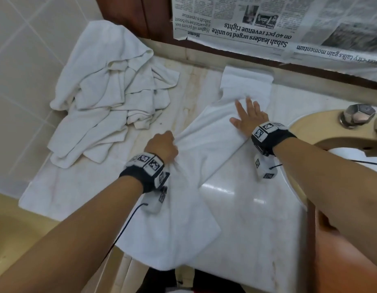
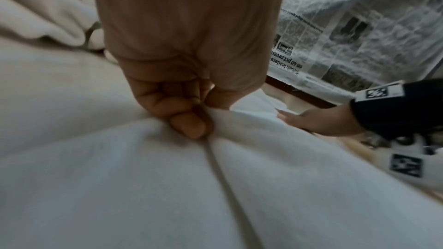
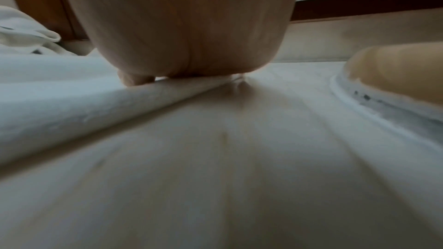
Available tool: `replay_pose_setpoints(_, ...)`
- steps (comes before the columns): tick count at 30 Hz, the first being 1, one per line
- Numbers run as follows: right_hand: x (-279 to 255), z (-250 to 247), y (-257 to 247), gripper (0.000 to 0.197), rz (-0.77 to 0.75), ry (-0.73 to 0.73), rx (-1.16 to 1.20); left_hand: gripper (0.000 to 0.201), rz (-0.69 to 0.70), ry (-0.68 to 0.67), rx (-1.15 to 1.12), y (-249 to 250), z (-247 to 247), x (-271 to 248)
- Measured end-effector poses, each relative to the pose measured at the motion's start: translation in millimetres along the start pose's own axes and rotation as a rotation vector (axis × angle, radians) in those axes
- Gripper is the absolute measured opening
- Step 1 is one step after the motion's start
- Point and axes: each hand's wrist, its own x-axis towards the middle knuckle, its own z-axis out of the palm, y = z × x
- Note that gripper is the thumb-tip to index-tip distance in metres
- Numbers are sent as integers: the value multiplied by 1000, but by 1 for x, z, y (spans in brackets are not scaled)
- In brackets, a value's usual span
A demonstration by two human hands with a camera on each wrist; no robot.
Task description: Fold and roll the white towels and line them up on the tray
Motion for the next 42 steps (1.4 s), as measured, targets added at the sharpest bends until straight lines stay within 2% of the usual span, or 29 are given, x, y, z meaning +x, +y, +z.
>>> replay_pose_setpoints(2,3,-1,-3,64,26,-21,25,60,-59,68,-63,9,2,2)
replay_pose_setpoints(4,1,2,-5,64,53,-2,57,89,-101,80,-142,20,15,-15)
replay_pose_setpoints(7,-7,11,-6,64,74,23,116,107,-94,54,-79,31,45,-51)
replay_pose_setpoints(10,-16,17,-2,64,87,40,126,97,-41,12,-170,34,59,-75)
replay_pose_setpoints(13,-22,21,6,65,83,43,110,86,-25,-127,-211,29,62,-95)
replay_pose_setpoints(17,-25,17,16,66,49,17,60,78,47,-448,-303,13,57,-115)
replay_pose_setpoints(21,-26,17,21,68,33,10,42,87,-24,-723,-510,-16,43,-120)
replay_pose_setpoints(24,-27,21,22,68,38,24,52,97,3,-910,-343,-42,40,-126)
replay_pose_setpoints(26,-27,20,20,67,57,24,51,81,20,-1011,-142,-54,34,-129)
replay_pose_setpoints(28,-27,18,15,66,91,33,66,62,67,-964,73,-60,26,-127)
replay_pose_setpoints(31,-33,17,0,60,130,106,75,61,125,-944,262,-58,14,-119)
replay_pose_setpoints(33,-39,19,-13,58,98,153,88,56,115,-869,241,-49,8,-111)
replay_pose_setpoints(36,-50,28,-30,57,56,149,210,40,70,-525,32,-24,5,-92)
replay_pose_setpoints(38,-56,36,-33,60,43,138,247,35,70,-365,-112,-5,9,-78)
replay_pose_setpoints(42,-67,44,-26,74,15,132,348,31,62,-260,-166,20,17,-62)
